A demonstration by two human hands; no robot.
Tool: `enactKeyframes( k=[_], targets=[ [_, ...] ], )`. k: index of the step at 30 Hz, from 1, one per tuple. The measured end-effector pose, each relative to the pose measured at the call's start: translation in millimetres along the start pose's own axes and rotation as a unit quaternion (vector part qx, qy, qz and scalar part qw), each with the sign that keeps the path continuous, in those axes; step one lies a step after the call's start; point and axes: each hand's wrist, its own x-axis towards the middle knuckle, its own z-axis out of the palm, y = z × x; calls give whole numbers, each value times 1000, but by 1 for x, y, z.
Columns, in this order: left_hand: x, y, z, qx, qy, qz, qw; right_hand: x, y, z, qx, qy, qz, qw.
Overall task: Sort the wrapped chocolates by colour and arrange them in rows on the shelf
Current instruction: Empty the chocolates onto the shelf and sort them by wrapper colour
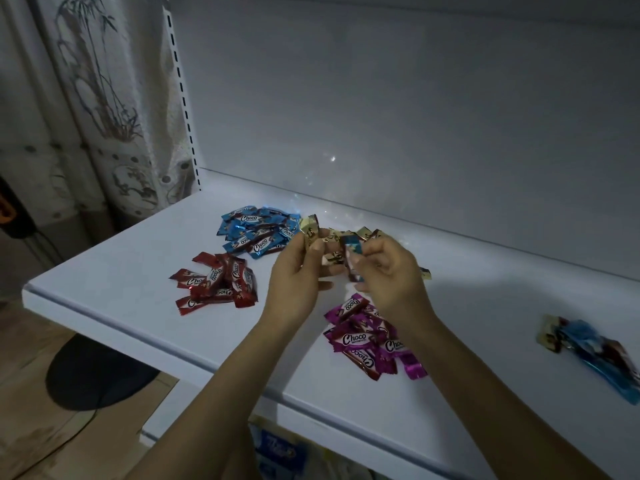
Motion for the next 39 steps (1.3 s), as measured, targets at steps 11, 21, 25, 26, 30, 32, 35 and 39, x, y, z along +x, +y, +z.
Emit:
enactKeyframes(
  k=[11,21,25,26,30,32,35,39],
  targets=[
    [0,-37,-16,274,0,52,960,30,6,-10,59,-24,150,987],
    [3,-38,-19,94,134,8,987,96,1,69,61,-83,202,974],
    [6,-38,-18,123,133,13,983,119,0,101,90,-89,232,964],
    [7,-39,-18,124,133,10,983,122,-1,105,91,-102,238,962],
    [7,-41,-19,121,142,-1,982,120,0,101,-2,-123,200,972],
    [8,-39,-19,149,139,17,979,111,-4,91,1,-115,174,978],
    [10,-41,-21,177,122,72,974,90,-13,69,22,-138,159,977],
    [8,-46,-28,187,112,115,969,61,-13,43,-31,-204,131,970]
  ],
)
